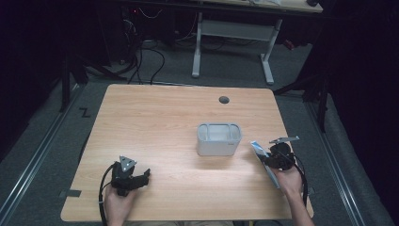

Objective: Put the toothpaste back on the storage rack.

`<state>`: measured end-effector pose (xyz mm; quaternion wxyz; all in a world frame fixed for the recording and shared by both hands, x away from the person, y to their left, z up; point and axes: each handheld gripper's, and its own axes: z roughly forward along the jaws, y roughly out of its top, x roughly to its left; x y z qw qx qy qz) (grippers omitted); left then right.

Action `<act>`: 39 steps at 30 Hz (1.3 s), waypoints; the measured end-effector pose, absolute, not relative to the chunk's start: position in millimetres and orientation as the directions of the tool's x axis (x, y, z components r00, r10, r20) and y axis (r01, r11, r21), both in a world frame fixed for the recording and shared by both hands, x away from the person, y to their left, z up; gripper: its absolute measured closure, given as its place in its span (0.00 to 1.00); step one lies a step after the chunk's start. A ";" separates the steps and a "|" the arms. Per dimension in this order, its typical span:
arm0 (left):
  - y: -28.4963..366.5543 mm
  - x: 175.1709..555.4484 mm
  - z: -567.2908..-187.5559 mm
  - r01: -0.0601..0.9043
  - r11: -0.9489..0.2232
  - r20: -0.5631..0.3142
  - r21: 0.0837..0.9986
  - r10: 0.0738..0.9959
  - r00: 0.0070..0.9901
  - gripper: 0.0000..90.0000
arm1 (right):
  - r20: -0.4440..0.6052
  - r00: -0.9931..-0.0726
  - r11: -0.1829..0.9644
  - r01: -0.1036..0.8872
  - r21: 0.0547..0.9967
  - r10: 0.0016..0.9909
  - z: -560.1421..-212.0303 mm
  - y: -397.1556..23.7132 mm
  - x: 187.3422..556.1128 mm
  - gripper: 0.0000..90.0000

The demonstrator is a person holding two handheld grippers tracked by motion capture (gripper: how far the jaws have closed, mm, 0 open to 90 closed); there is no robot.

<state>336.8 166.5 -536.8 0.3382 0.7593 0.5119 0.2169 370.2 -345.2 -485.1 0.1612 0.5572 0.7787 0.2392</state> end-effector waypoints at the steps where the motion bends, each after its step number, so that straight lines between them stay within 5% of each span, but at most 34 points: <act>1: 166.5 336.8 -536.8 0.631 -0.247 -0.017 0.736 0.924 0.382 0.23 | 0.016 -0.328 0.264 0.789 0.554 0.945 -484.6 -345.0 369.8 0.78; 39: 166.5 336.8 -536.8 0.631 -0.247 -0.017 0.736 0.924 0.382 0.23 | 0.014 -0.360 0.274 0.734 0.621 0.933 -463.0 -338.2 358.1 0.79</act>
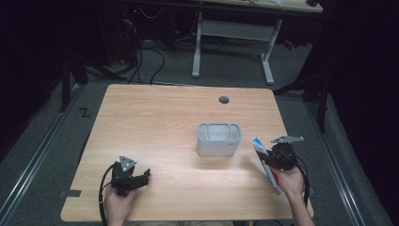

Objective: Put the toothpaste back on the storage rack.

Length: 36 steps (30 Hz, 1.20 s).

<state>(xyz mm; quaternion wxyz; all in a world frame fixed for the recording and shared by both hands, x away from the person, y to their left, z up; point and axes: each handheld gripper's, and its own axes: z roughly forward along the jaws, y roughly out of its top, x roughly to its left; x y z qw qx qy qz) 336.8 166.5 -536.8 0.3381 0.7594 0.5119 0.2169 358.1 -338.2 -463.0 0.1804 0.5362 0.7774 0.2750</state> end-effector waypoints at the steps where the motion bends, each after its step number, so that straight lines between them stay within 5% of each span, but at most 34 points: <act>1: 166.5 336.8 -536.8 0.631 -0.247 -0.017 0.736 0.924 0.382 0.23 | 0.016 -0.361 0.273 0.732 0.624 0.932 -462.1 -337.8 357.7 0.79; 36: 166.5 336.8 -536.8 0.631 -0.247 -0.017 0.736 0.924 0.382 0.23 | 0.042 -0.401 0.261 0.667 0.698 0.915 -436.4 -330.7 349.1 0.80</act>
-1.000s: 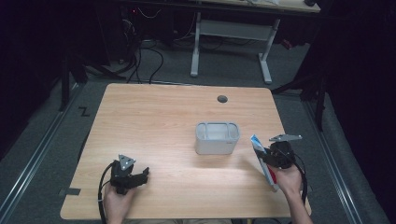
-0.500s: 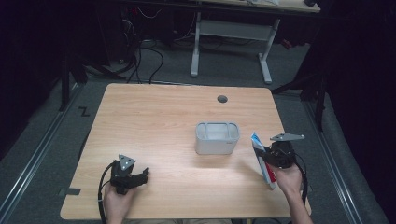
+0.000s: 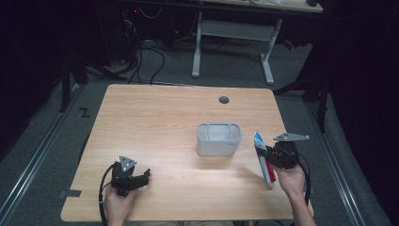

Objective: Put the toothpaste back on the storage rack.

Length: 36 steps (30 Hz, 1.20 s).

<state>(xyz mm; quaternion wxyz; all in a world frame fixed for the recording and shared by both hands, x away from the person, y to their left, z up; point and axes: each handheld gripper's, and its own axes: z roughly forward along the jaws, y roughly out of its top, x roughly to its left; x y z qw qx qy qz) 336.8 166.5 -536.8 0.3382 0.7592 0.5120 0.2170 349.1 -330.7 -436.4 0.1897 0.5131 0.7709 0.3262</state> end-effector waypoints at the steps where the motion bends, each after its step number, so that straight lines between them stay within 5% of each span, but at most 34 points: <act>1: 166.5 336.8 -536.8 0.631 -0.247 -0.017 0.736 0.924 0.382 0.23 | 0.042 -0.401 0.261 0.667 0.698 0.915 -436.4 -330.7 349.1 0.80; 36: 166.6 336.8 -536.8 0.631 -0.246 -0.018 0.736 0.924 0.382 0.23 | 0.036 -0.479 0.278 0.567 0.775 0.877 -402.3 -310.9 344.6 0.81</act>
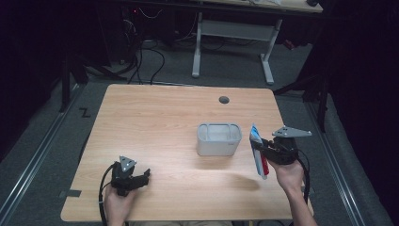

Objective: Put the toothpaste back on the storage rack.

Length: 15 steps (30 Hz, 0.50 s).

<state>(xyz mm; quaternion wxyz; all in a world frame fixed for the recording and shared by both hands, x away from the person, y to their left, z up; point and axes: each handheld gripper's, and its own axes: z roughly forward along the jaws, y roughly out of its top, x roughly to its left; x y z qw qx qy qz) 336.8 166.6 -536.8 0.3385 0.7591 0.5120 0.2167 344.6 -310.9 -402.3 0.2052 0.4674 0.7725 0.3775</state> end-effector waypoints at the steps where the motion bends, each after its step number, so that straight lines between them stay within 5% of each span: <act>1: 166.7 336.8 -536.8 0.631 -0.246 -0.018 0.736 0.924 0.382 0.23 | 0.039 -0.481 0.276 0.565 0.777 0.876 -401.3 -310.2 344.7 0.81; 15: 166.6 336.8 -536.8 0.631 -0.247 -0.017 0.736 0.924 0.382 0.23 | 0.057 -0.526 0.272 0.527 0.805 0.848 -387.0 -300.2 347.8 0.81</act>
